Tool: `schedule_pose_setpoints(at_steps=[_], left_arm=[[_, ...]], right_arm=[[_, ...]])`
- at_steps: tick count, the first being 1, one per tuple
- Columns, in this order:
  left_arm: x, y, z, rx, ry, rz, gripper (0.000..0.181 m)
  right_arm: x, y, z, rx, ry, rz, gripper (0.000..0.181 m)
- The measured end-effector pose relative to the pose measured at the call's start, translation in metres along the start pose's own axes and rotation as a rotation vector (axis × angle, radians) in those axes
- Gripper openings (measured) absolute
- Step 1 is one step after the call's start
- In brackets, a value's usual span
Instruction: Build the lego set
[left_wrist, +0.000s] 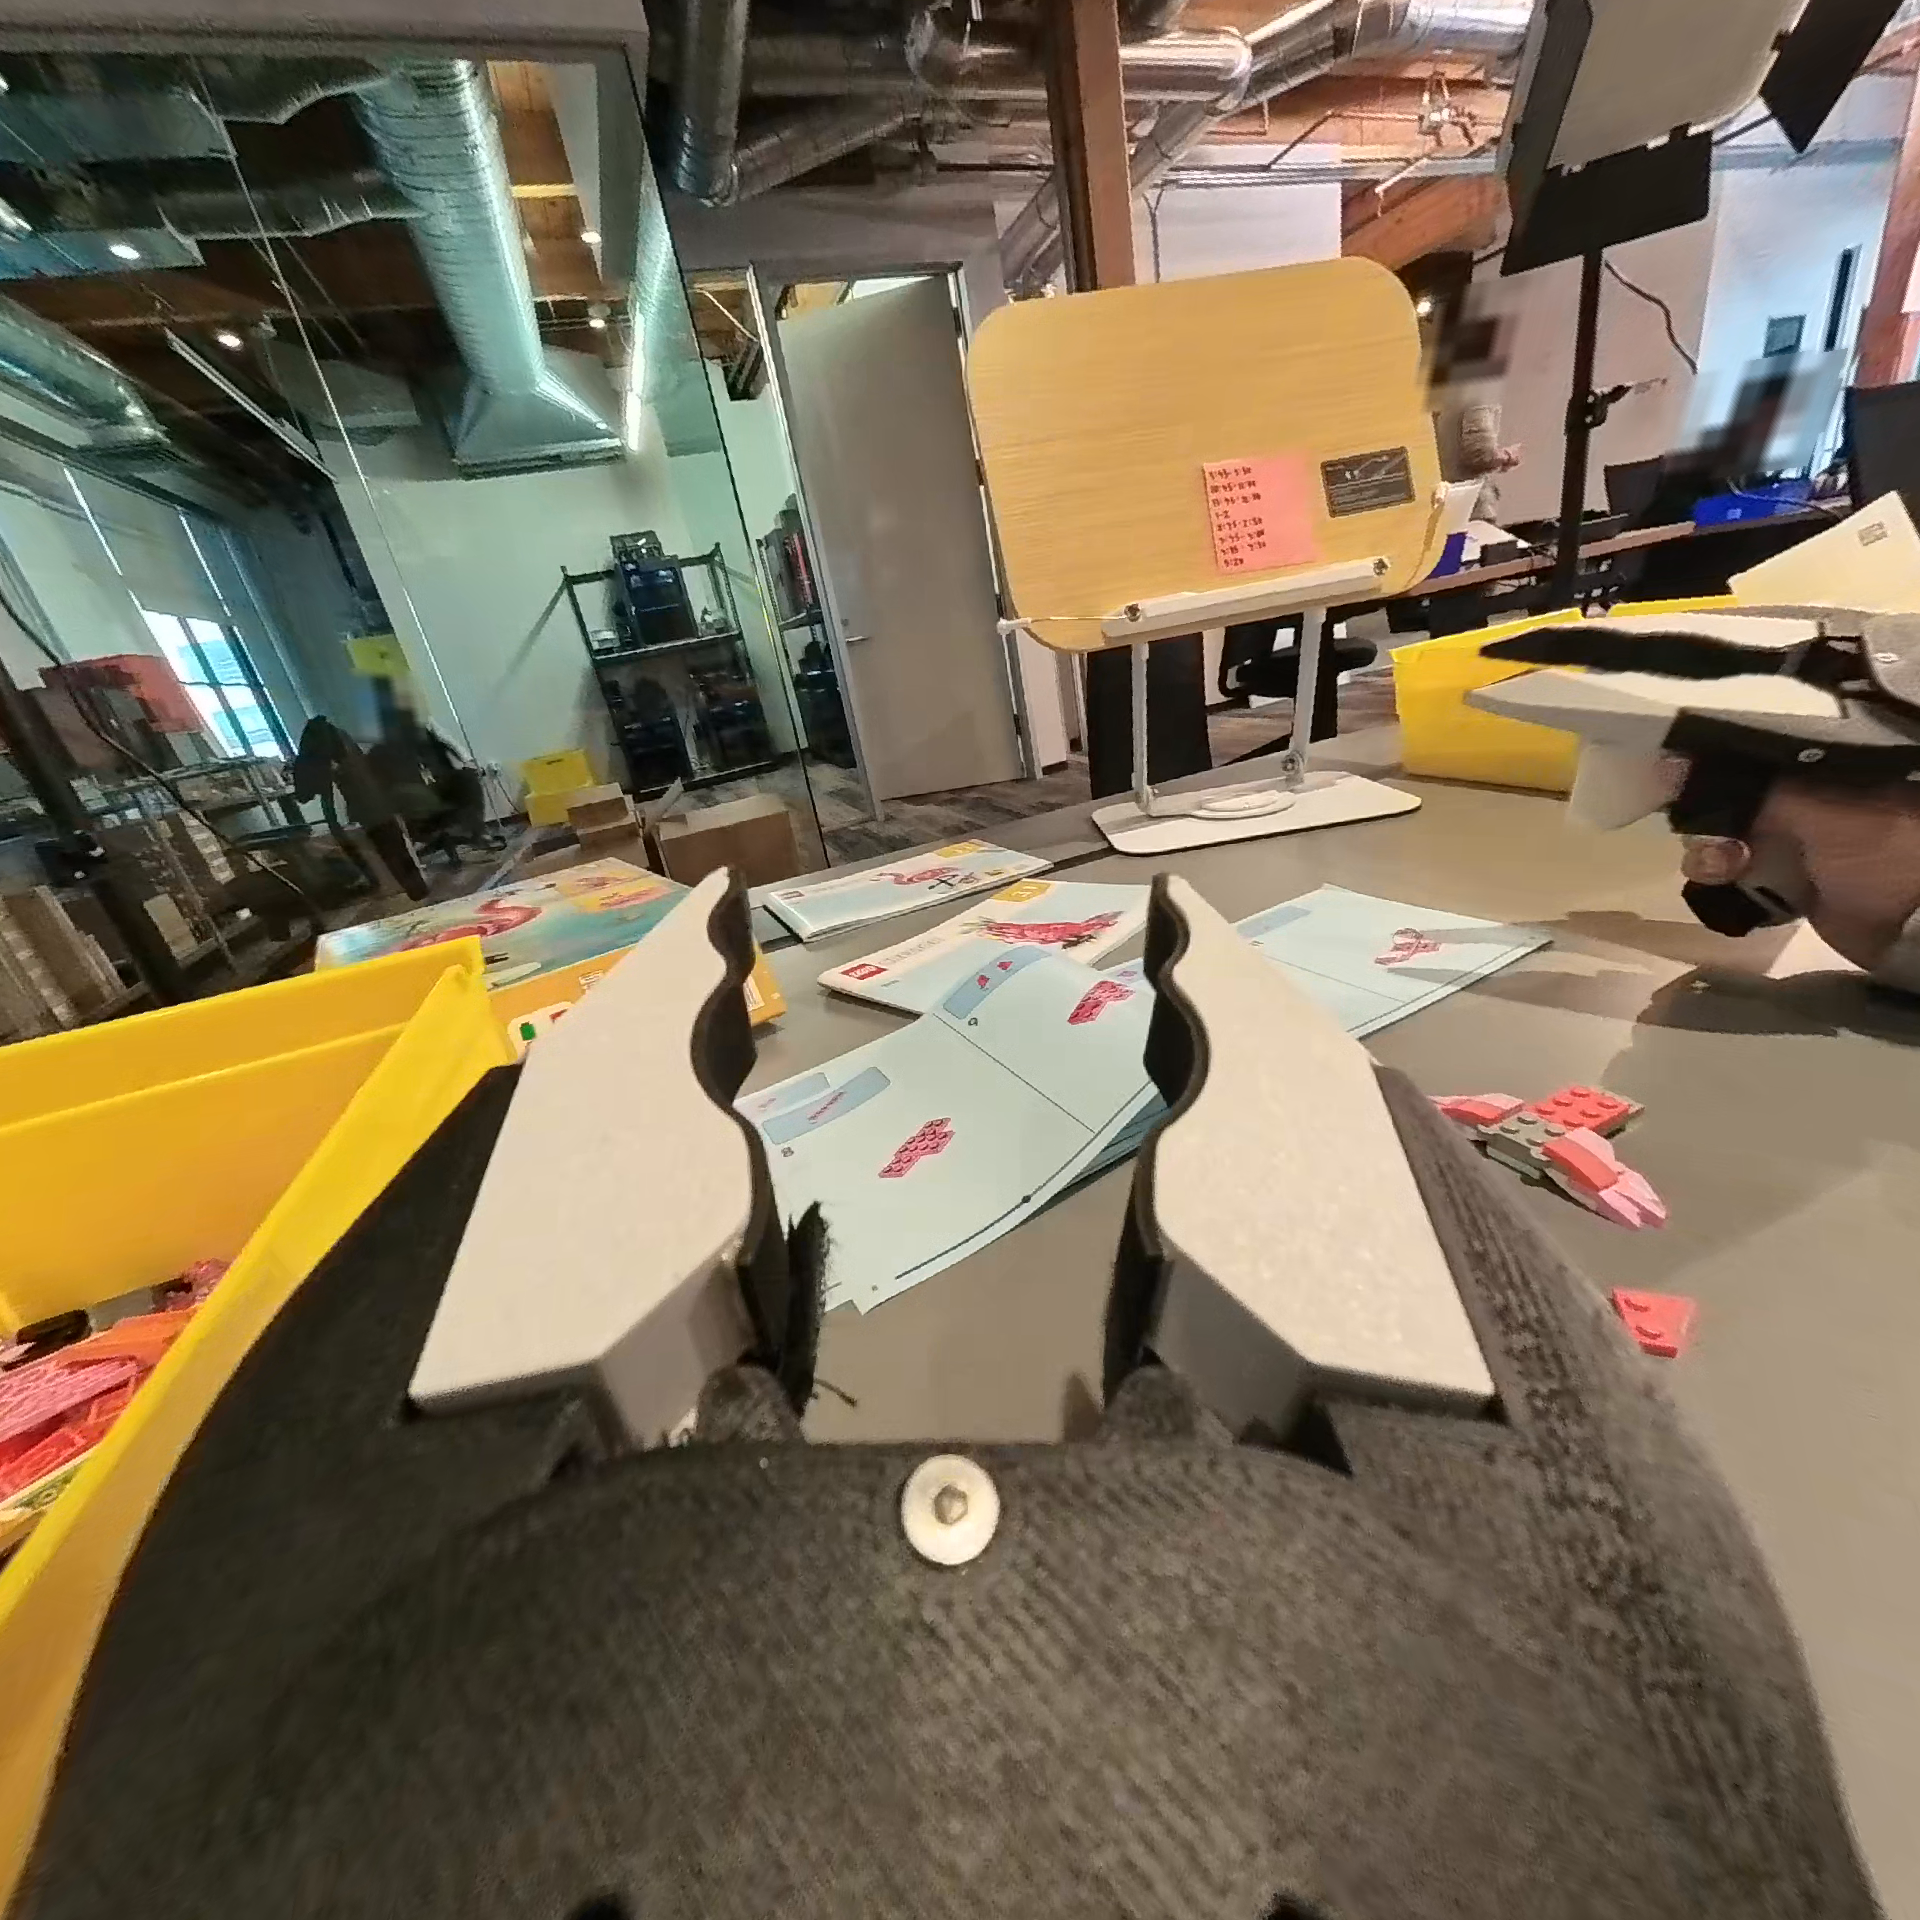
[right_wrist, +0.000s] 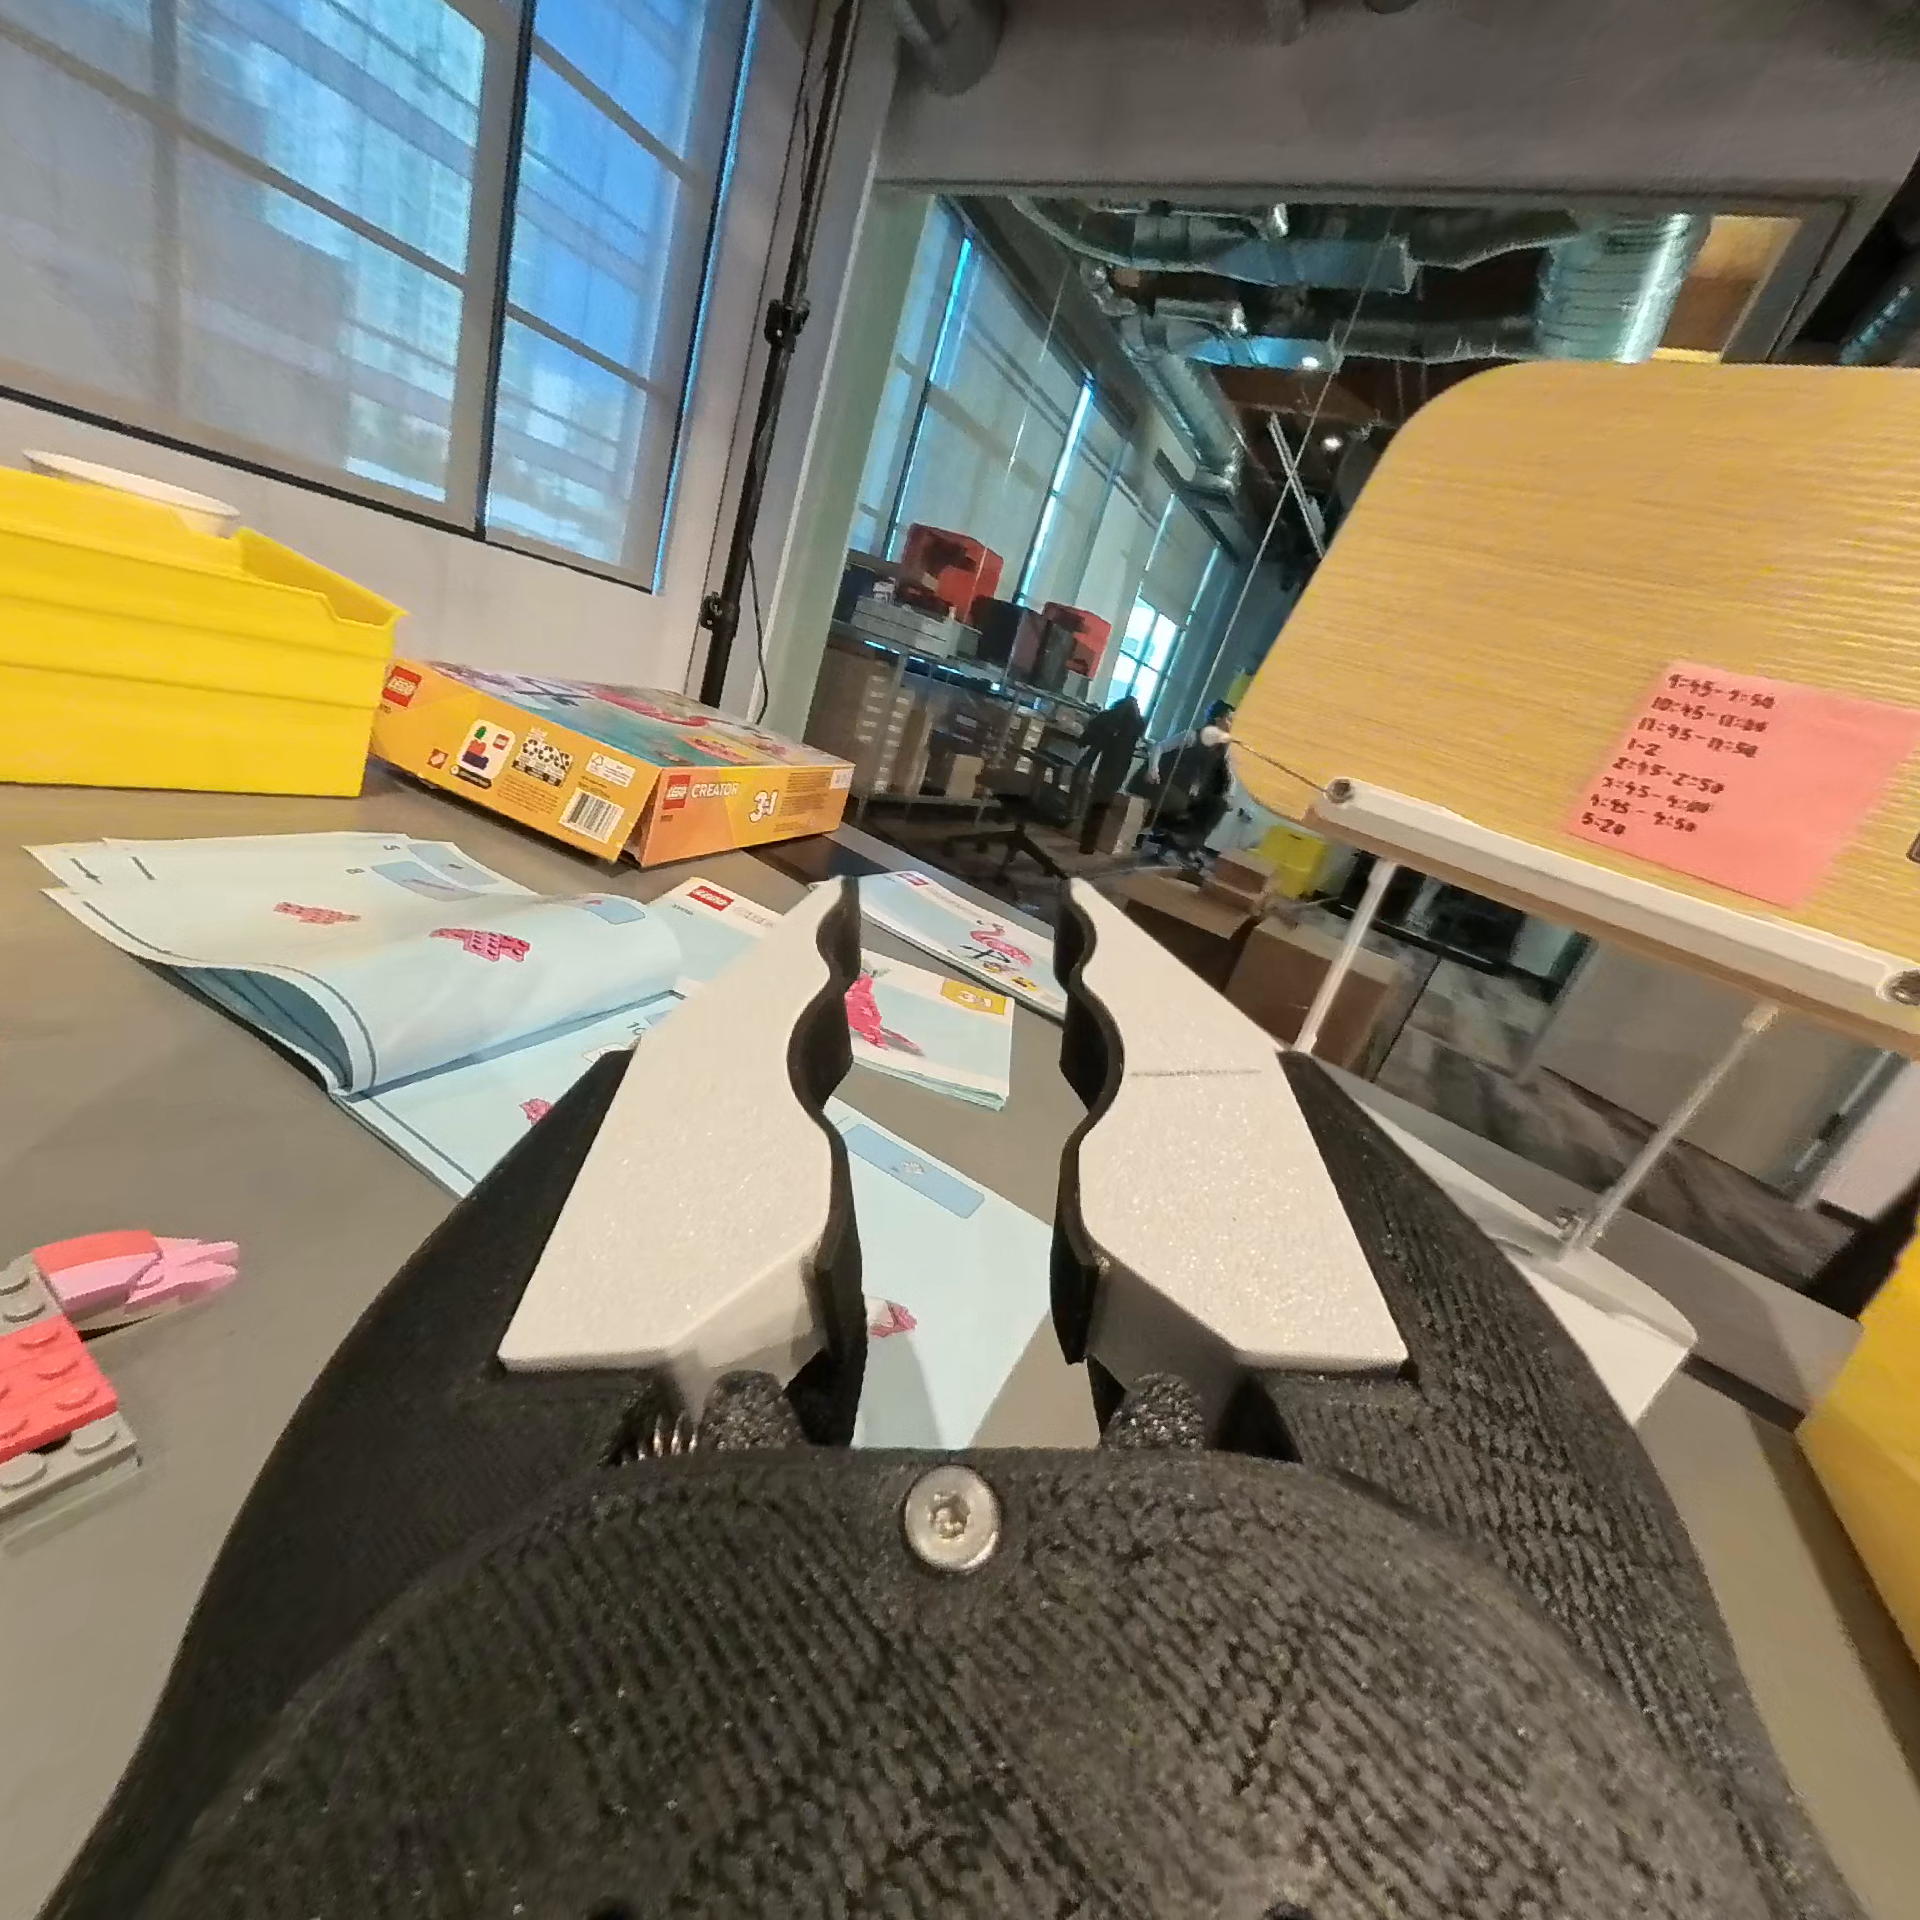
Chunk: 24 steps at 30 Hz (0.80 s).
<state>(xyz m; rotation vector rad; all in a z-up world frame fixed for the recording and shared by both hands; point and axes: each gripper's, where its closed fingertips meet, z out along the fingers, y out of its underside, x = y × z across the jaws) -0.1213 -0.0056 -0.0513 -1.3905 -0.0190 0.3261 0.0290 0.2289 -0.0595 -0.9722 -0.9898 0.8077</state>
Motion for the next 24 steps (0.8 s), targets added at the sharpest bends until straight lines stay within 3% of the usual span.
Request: schedule_pose_setpoints(at_steps=[7, 11, 15, 18, 21, 24], left_arm=[[0.015, 0.002, 0.002, -0.01, 0.076, -0.006, 0.076], [0.023, -0.011, -0.007, 0.023, 0.142, -0.009, 0.071], [-0.018, -0.04, -0.043, 0.092, 0.064, -0.071, 0.066], [-0.07, -0.067, -0.073, 0.077, -0.061, -0.035, 0.062], [-0.146, -0.075, -0.086, -0.045, -0.238, -0.052, 0.064], [-0.198, -0.047, -0.064, -0.284, -0.214, -0.11, 0.064]], right_arm=[[0.014, 0.004, -0.009, -0.015, 0.013, -0.02, 0.034], [0.025, 0.007, -0.014, -0.024, 0.044, -0.028, 0.033], [0.035, 0.01, -0.014, -0.033, 0.079, -0.002, 0.033], [0.039, 0.013, -0.011, -0.044, 0.09, 0.009, 0.033], [0.045, 0.017, -0.008, -0.054, 0.116, 0.019, 0.032], [0.05, 0.02, -0.006, -0.066, 0.143, 0.02, 0.032]])
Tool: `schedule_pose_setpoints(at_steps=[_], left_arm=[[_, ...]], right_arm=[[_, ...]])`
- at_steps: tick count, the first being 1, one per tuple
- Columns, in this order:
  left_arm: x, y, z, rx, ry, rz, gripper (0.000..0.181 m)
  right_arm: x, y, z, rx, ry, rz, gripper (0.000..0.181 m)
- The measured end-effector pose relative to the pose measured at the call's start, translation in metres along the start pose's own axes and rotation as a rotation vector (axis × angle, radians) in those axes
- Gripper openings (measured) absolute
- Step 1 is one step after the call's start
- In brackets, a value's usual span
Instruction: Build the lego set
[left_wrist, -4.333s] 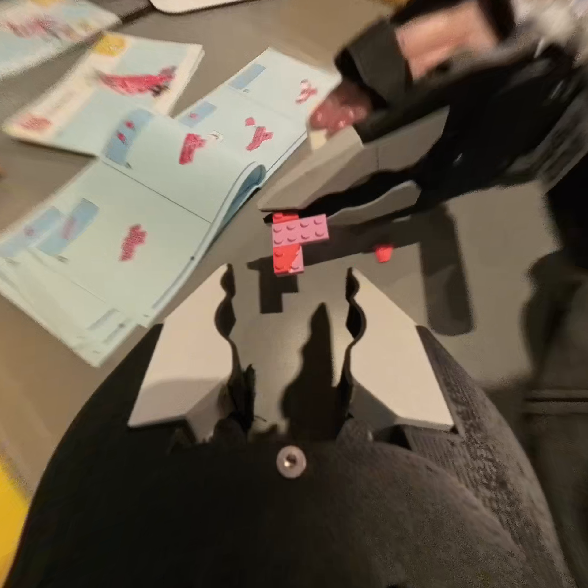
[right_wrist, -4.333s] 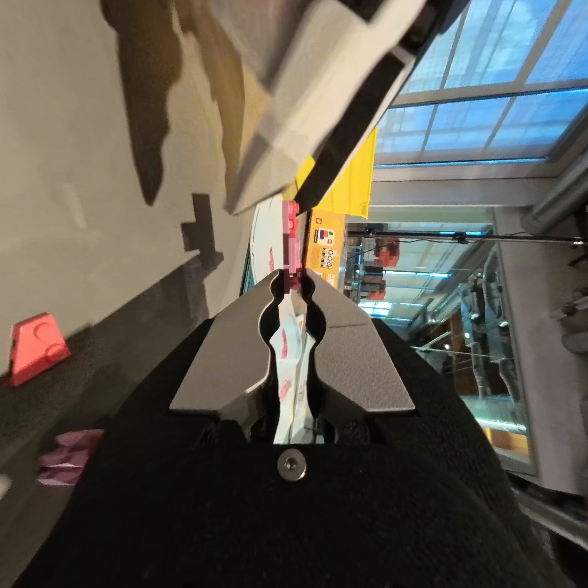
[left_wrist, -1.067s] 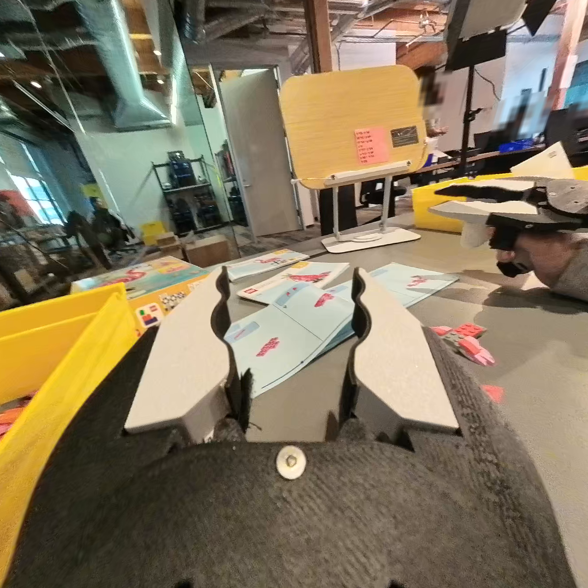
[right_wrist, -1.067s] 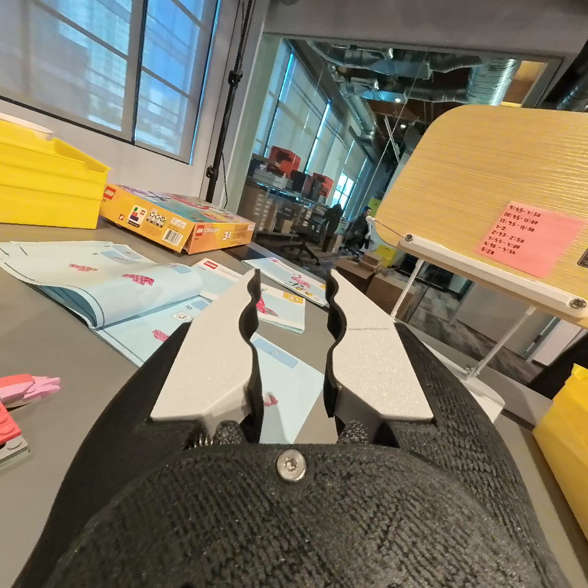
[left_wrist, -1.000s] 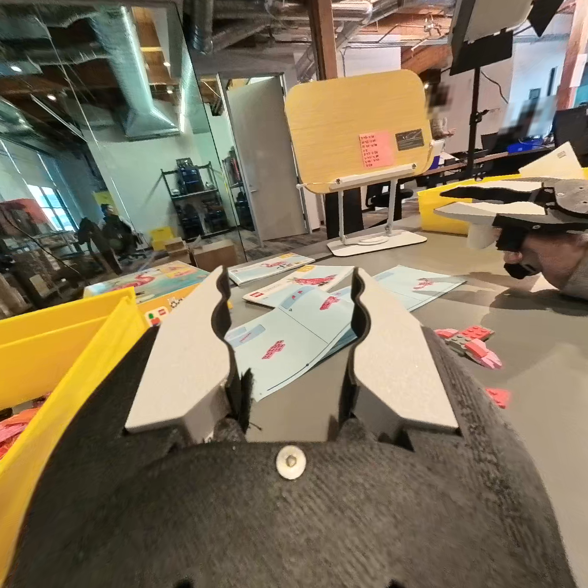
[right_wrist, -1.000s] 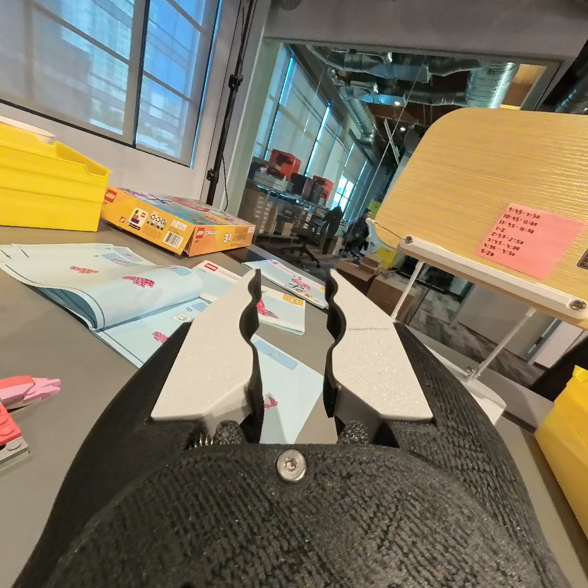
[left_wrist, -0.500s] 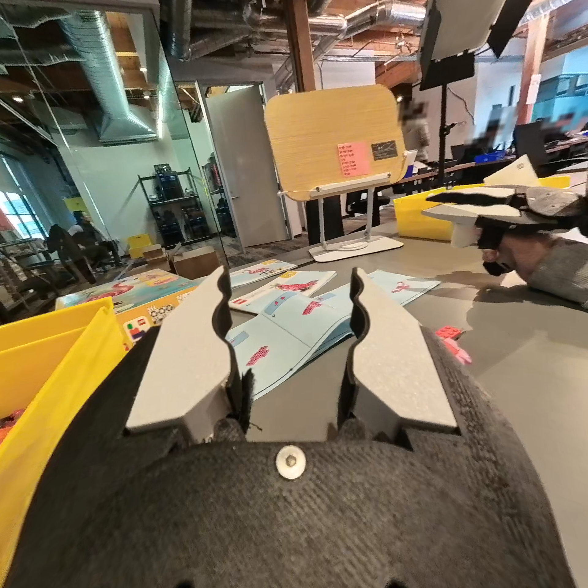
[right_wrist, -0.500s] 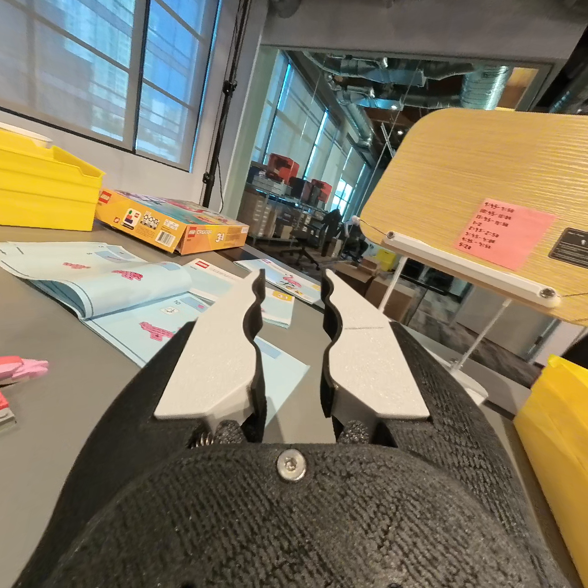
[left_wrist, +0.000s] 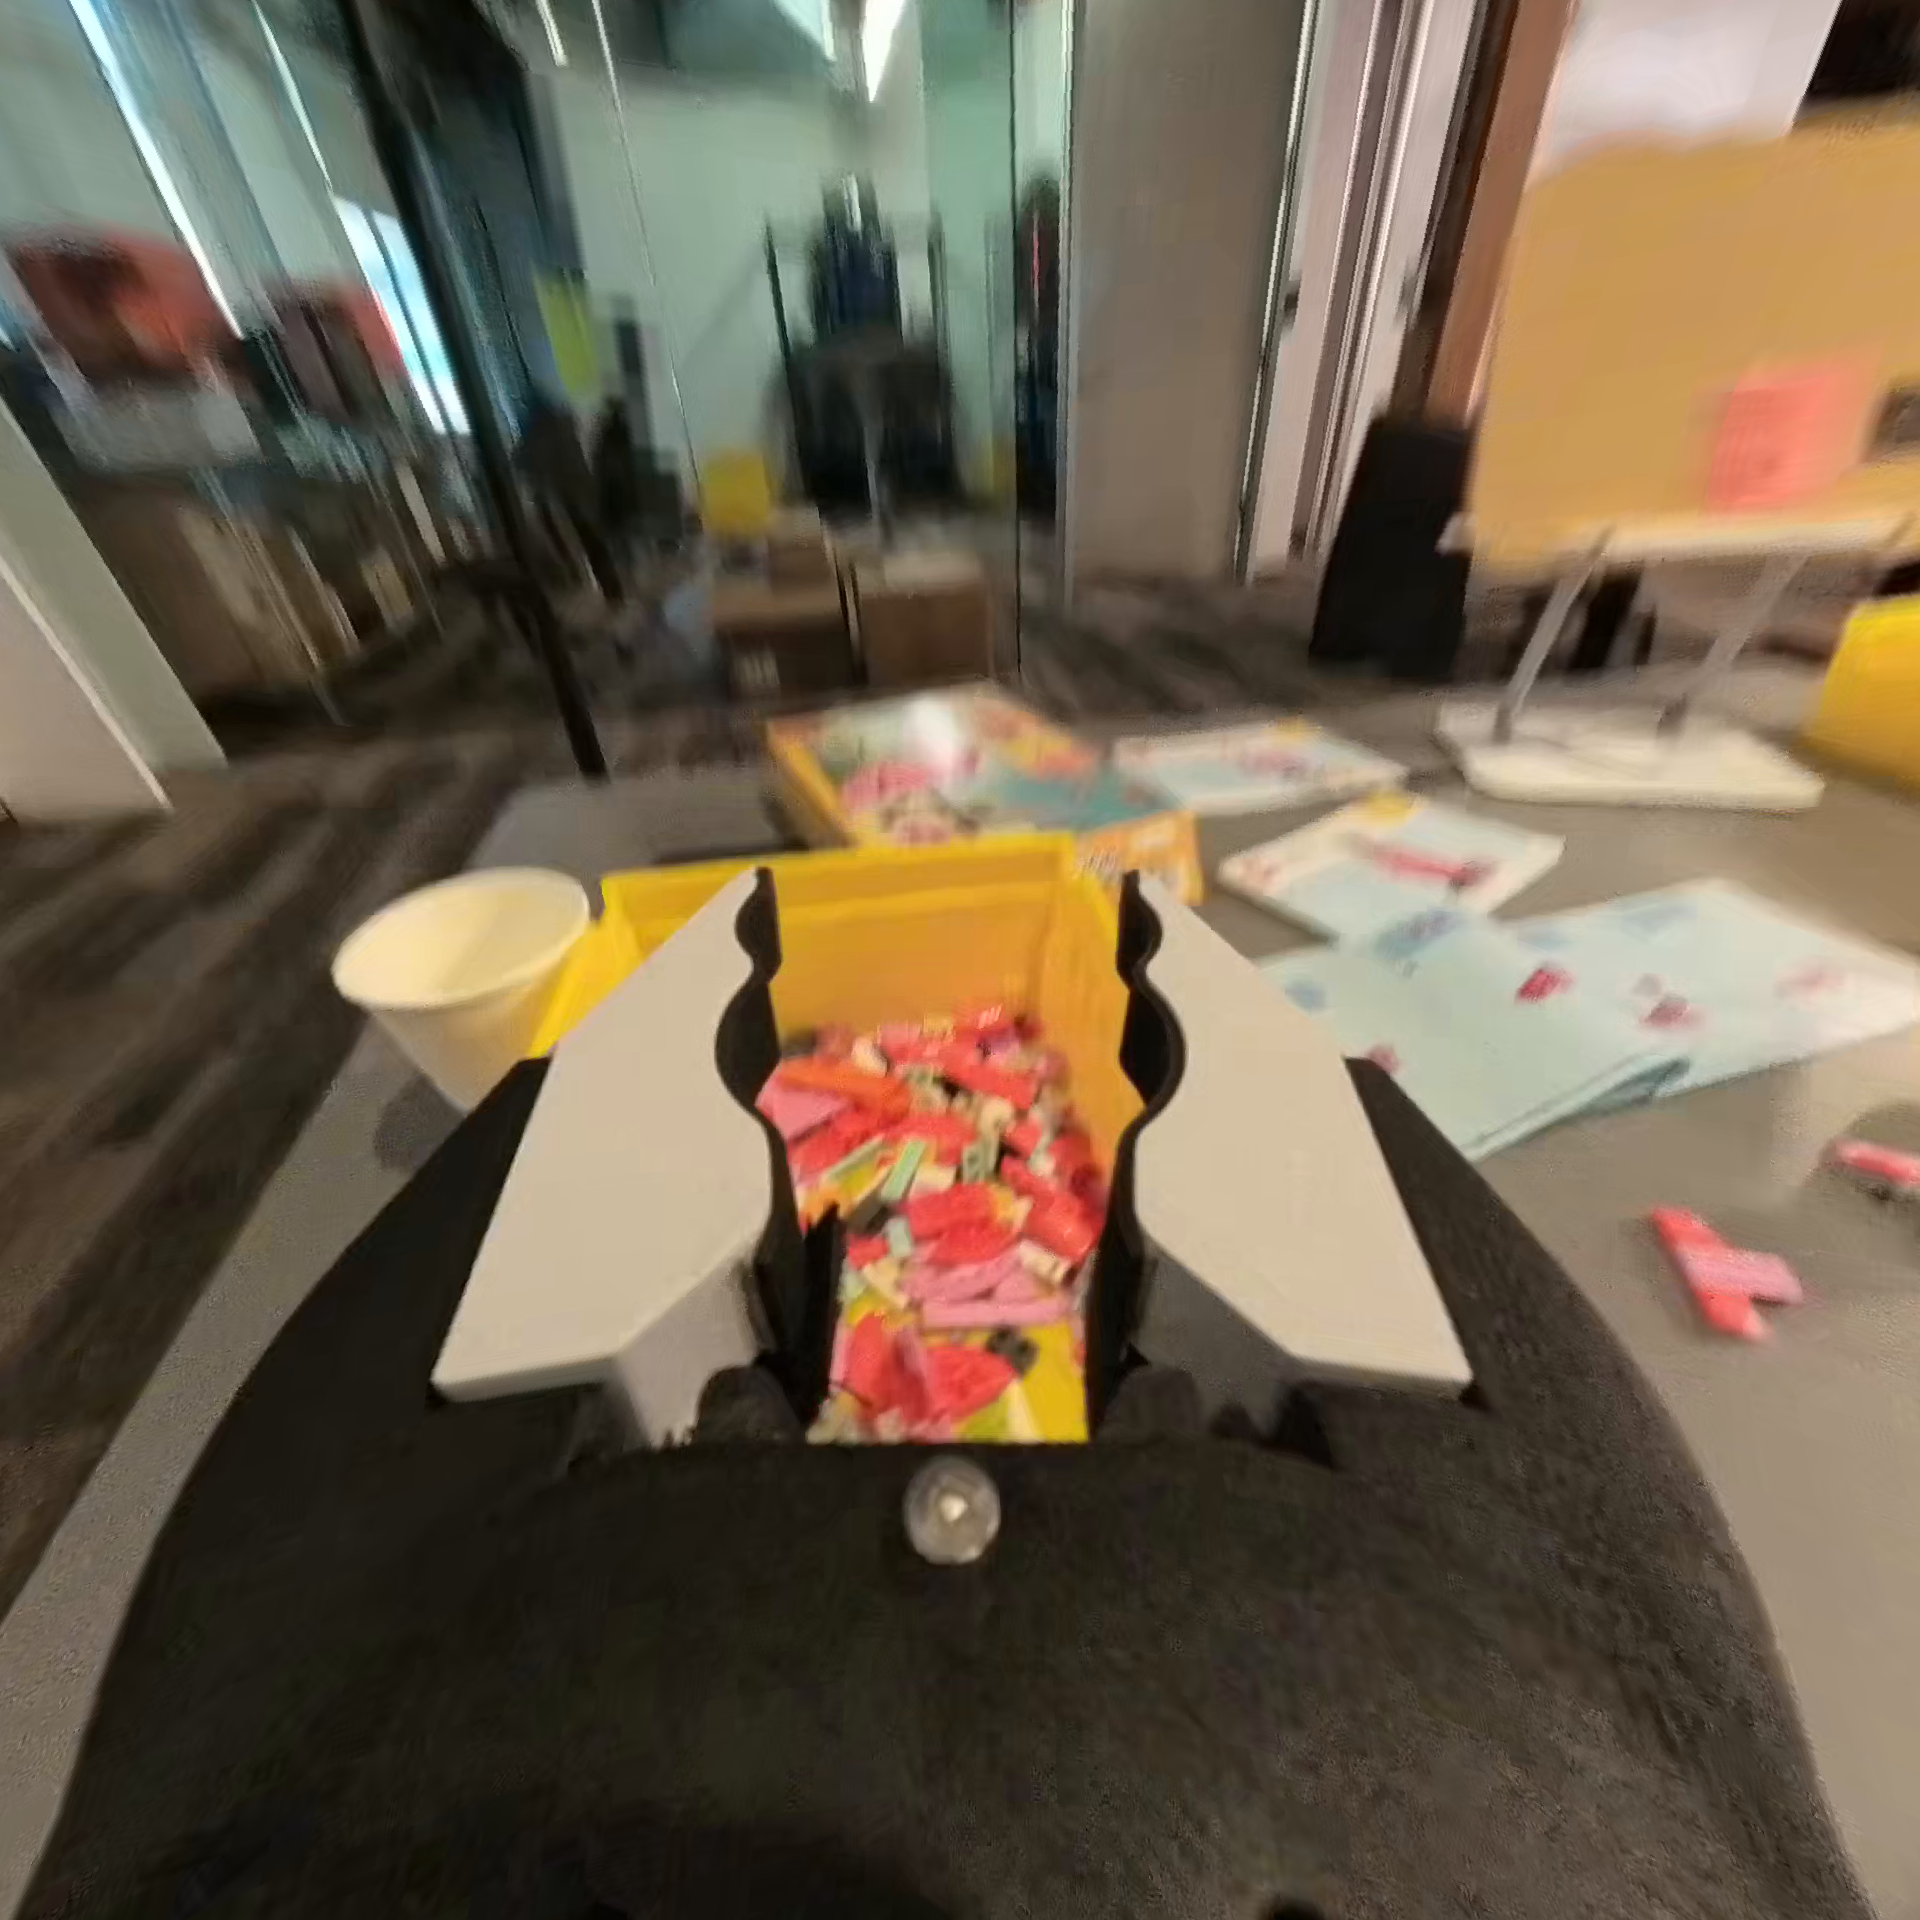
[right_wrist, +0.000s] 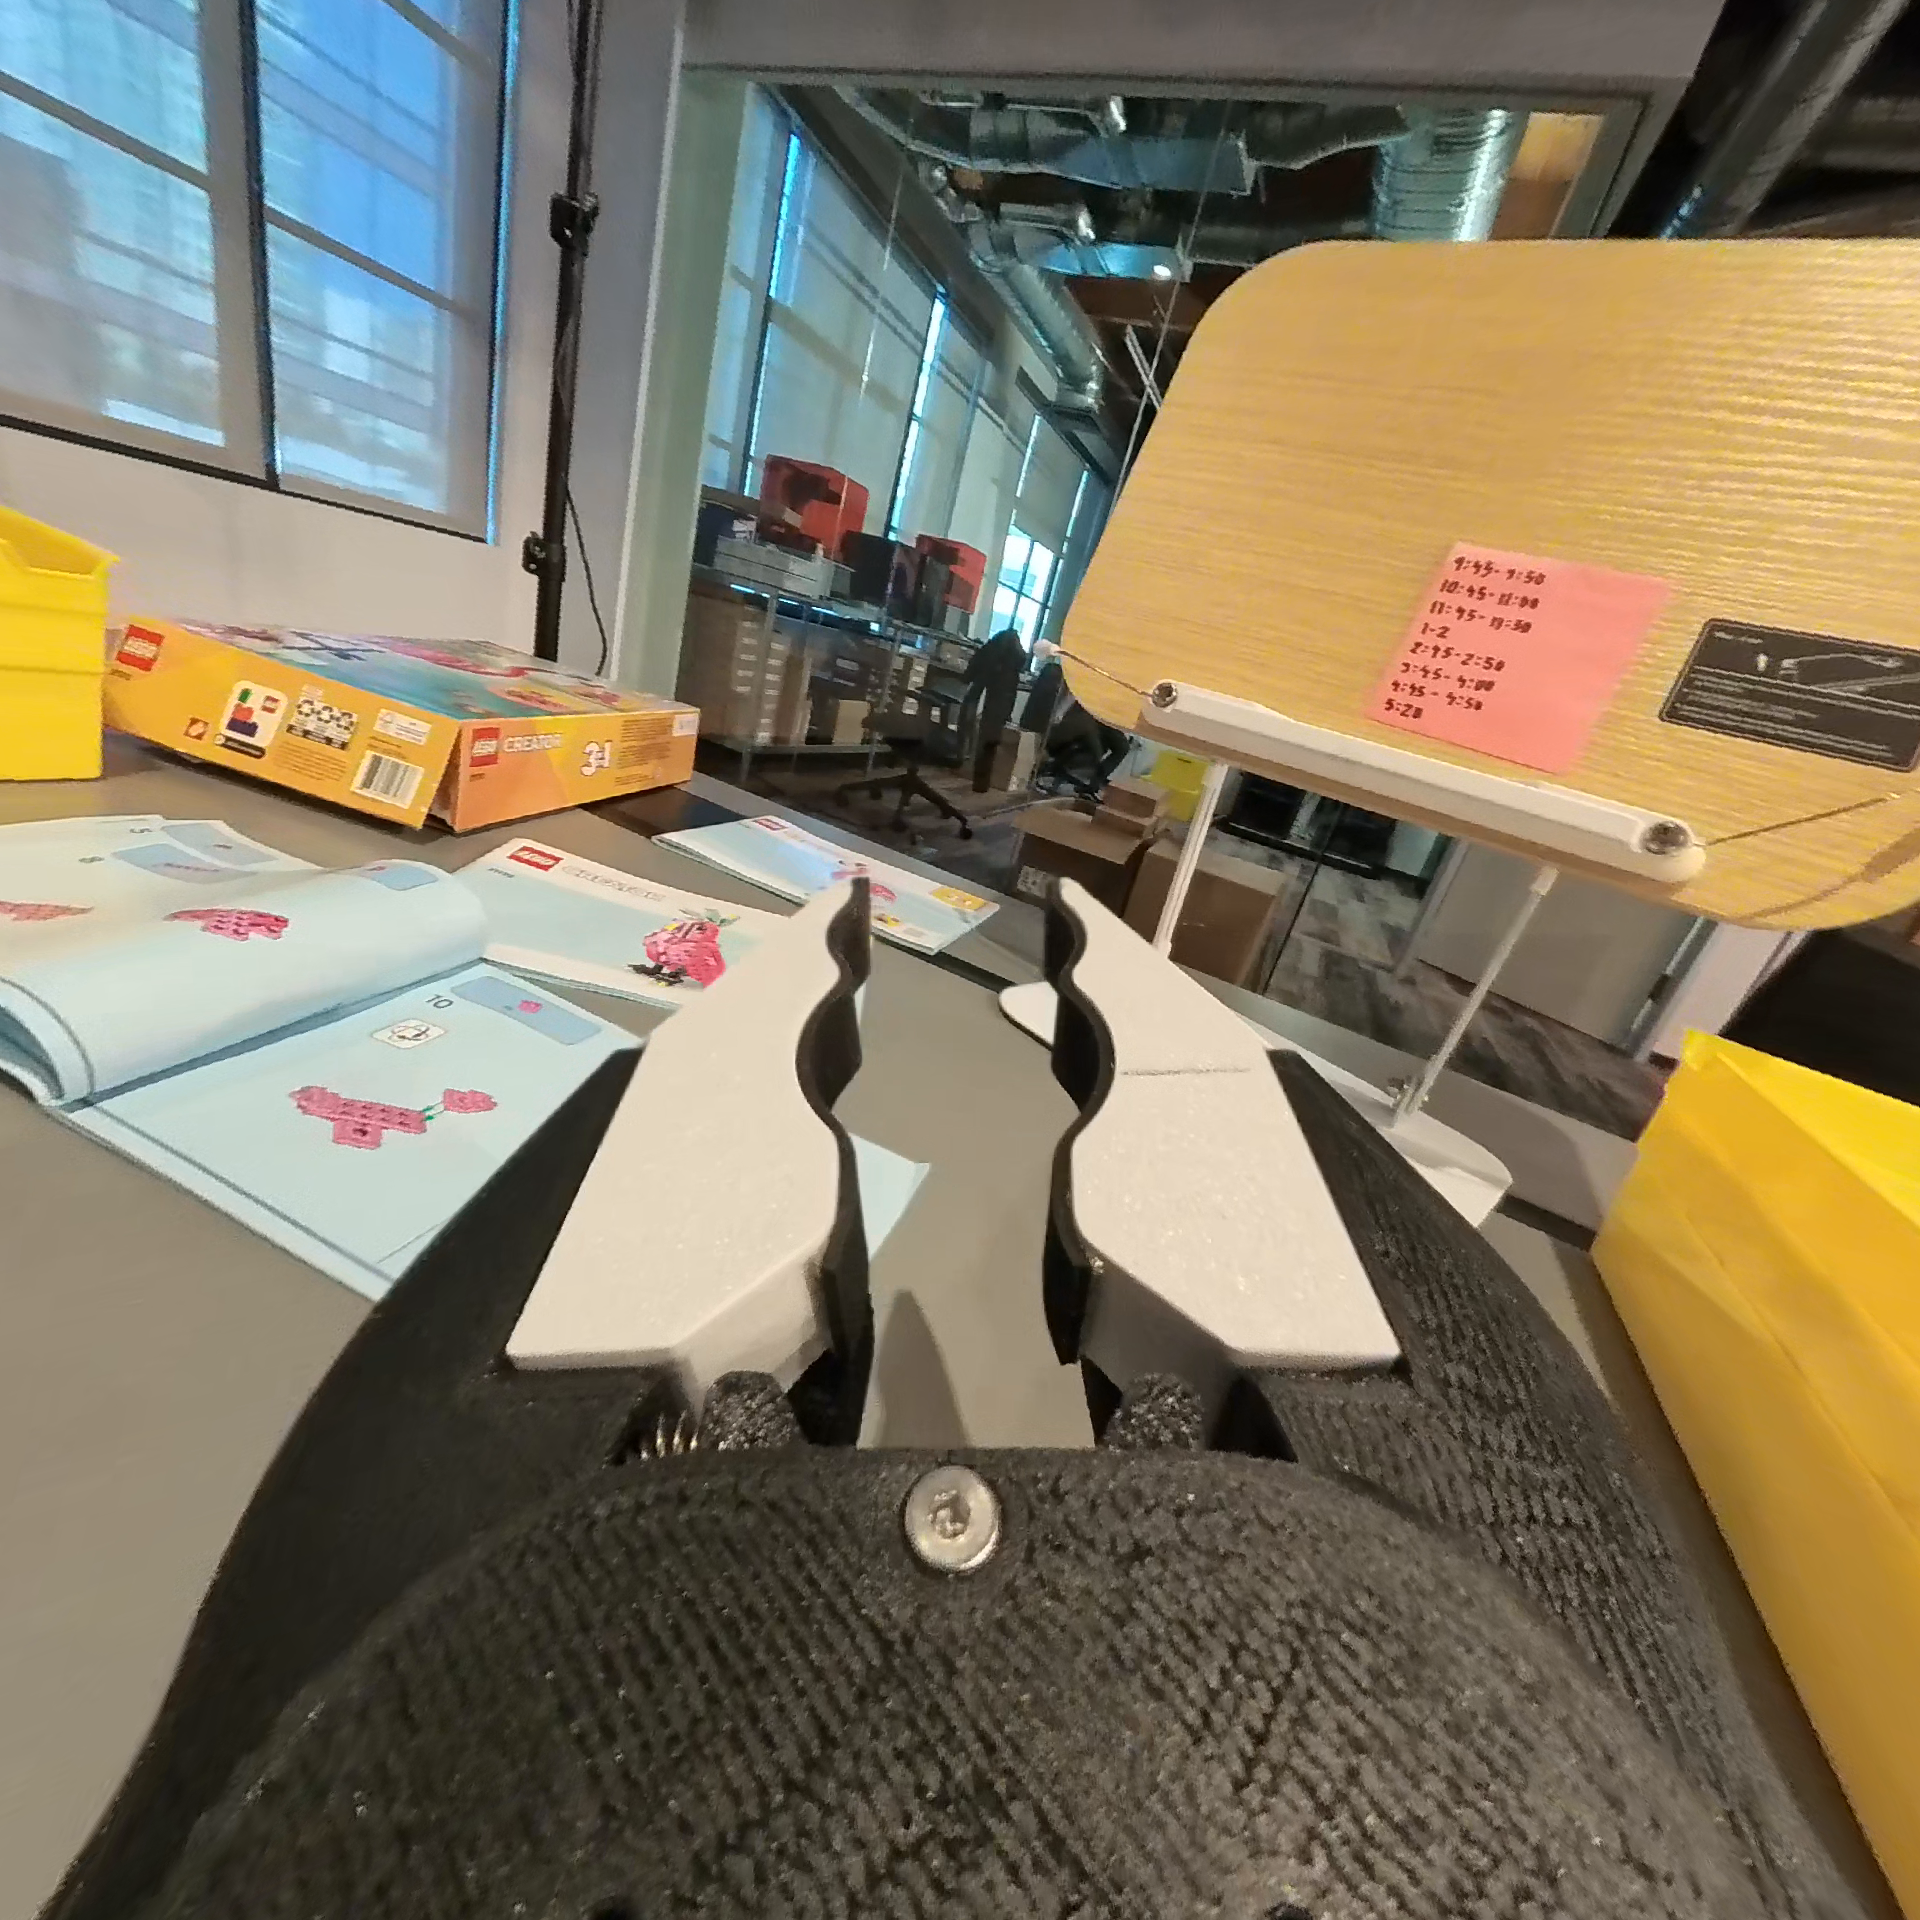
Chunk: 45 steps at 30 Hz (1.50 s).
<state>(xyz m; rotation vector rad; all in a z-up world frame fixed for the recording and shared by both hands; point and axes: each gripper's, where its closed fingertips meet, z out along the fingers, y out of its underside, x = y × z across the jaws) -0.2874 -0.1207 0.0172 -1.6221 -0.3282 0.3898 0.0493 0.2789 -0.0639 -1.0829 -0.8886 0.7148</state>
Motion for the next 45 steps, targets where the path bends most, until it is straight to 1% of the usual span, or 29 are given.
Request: schedule_pose_setpoints(at_steps=[1, 2, 4, 5, 7, 8, 10, 11, 13, 15, 18, 21, 23, 25, 26, 28, 29, 32, 33, 34, 35, 37, 40, 43, 45], left_arm=[[-0.01, 0.013, 0.019, -0.119, 0.029, -0.012, 0.063], [-0.015, 0.027, 0.037, -0.232, 0.081, -0.035, 0.057], [-0.008, 0.051, 0.063, -0.437, 0.262, -0.138, 0.044], [-0.004, 0.061, 0.071, -0.523, 0.333, -0.201, 0.043], [-0.001, 0.086, 0.075, -0.722, 0.394, -0.251, 0.044], [-0.002, 0.099, 0.072, -0.818, 0.395, -0.229, 0.046], [-0.008, 0.121, 0.065, -0.961, 0.365, -0.148, 0.053], [-0.008, 0.129, 0.061, -1.014, 0.362, -0.127, 0.055], [-0.008, 0.141, 0.054, -1.104, 0.373, -0.143, 0.056], [-0.015, 0.154, 0.045, -1.202, 0.351, -0.141, 0.053], [-0.032, 0.17, 0.029, -1.339, 0.29, -0.072, 0.035], [-0.049, 0.181, 0.01, -1.454, 0.21, -0.011, 0.038], [-0.05, 0.187, -0.008, -1.542, 0.21, 0.003, 0.037], [-0.052, 0.191, -0.021, -1.602, 0.201, 0.028, 0.035], [-0.055, 0.192, -0.023, -1.611, 0.198, 0.049, 0.031], [-0.057, 0.193, -0.019, -1.576, 0.195, 0.1, 0.019], [-0.056, 0.194, -0.018, -1.567, 0.198, 0.101, 0.017], [-0.045, 0.199, -0.024, -1.598, 0.246, 0.053, 0.019], [-0.047, 0.199, -0.024, -1.595, 0.236, 0.062, 0.018], [-0.051, 0.198, -0.023, -1.592, 0.212, 0.078, 0.022], [-0.057, 0.196, -0.023, -1.596, 0.173, 0.103, 0.022], [-0.07, 0.193, -0.029, -1.635, 0.108, 0.158, 0.023], [-0.069, 0.193, -0.046, -1.723, 0.11, 0.17, 0.027], [-0.075, 0.193, -0.054, -1.77, 0.07, 0.232, 0.027], [-0.074, 0.193, -0.058, -1.792, 0.078, 0.23, 0.026]], right_arm=[[0.001, 0.001, 0.001, -0.005, 0.007, -0.006, 0.031], [0.002, 0.002, 0.001, -0.01, 0.016, -0.013, 0.031], [0.006, 0.003, 0.001, -0.02, 0.036, -0.023, 0.03], [0.007, 0.004, 0.001, -0.023, 0.043, -0.026, 0.03], [0.009, 0.005, 0.0, -0.026, 0.051, -0.024, 0.029], [0.009, 0.005, 0.0, -0.028, 0.051, -0.022, 0.029], [0.009, 0.006, 0.001, -0.034, 0.048, -0.023, 0.029], [0.008, 0.007, 0.002, -0.038, 0.046, -0.027, 0.028], [0.006, 0.008, 0.002, -0.045, 0.035, -0.034, 0.027], [0.003, 0.009, 0.003, -0.054, 0.019, -0.04, 0.026], [-0.001, 0.01, 0.004, -0.062, 0.004, -0.054, 0.026], [-0.001, 0.012, 0.004, -0.073, 0.007, -0.066, 0.025], [-0.002, 0.013, 0.004, -0.08, 0.007, -0.077, 0.024], [-0.004, 0.013, 0.005, -0.084, 0.003, -0.087, 0.024], [-0.004, 0.014, 0.005, -0.085, -0.002, -0.091, 0.023], [-0.005, 0.014, 0.005, -0.086, -0.009, -0.092, 0.023], [-0.006, 0.014, 0.005, -0.085, -0.013, -0.089, 0.023], [-0.005, 0.014, 0.005, -0.084, -0.017, -0.072, 0.023], [-0.005, 0.014, 0.005, -0.083, -0.016, -0.065, 0.023], [-0.004, 0.014, 0.005, -0.082, -0.016, -0.058, 0.023], [-0.004, 0.014, 0.005, -0.082, -0.017, -0.052, 0.023], [-0.004, 0.014, 0.005, -0.081, -0.019, -0.042, 0.023], [-0.004, 0.014, 0.005, -0.08, -0.025, -0.034, 0.022], [-0.005, 0.014, 0.005, -0.081, -0.031, -0.029, 0.023], [-0.006, 0.014, 0.005, -0.081, -0.033, -0.028, 0.022]])
